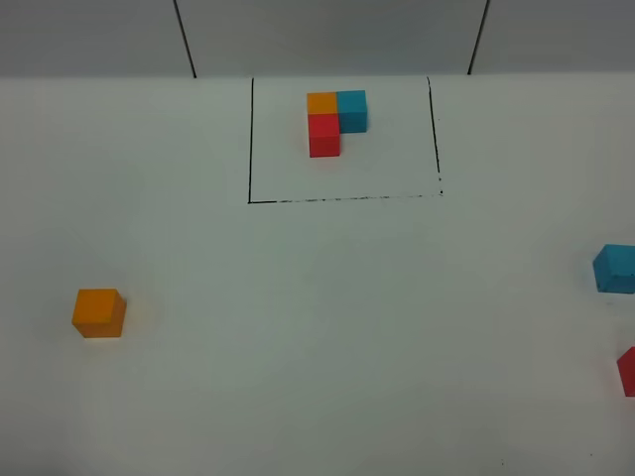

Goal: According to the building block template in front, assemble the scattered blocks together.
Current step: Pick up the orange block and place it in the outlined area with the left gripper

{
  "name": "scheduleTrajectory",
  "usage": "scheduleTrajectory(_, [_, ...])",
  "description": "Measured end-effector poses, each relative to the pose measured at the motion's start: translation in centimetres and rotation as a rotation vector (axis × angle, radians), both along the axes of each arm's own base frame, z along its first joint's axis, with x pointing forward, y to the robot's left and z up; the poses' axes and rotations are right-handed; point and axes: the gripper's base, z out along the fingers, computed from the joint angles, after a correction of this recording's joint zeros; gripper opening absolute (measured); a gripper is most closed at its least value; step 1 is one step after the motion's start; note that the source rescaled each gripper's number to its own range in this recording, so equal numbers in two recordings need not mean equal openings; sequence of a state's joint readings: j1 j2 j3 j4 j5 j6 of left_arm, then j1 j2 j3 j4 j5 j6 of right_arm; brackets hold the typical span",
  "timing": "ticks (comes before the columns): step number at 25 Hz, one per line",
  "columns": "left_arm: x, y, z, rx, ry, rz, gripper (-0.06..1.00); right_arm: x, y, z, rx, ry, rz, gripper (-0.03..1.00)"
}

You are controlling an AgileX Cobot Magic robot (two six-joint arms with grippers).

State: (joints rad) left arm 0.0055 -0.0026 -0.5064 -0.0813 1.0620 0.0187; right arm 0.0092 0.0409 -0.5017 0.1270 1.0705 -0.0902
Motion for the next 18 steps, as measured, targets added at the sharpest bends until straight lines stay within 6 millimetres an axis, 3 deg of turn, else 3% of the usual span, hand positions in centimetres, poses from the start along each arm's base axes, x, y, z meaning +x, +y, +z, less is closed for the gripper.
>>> scheduleTrajectory(18, [0.0, 0.0, 0.0, 0.0, 0.0, 0.0, 0.84, 0.0, 0.0, 0.0, 0.0, 0.0, 0.0, 0.59])
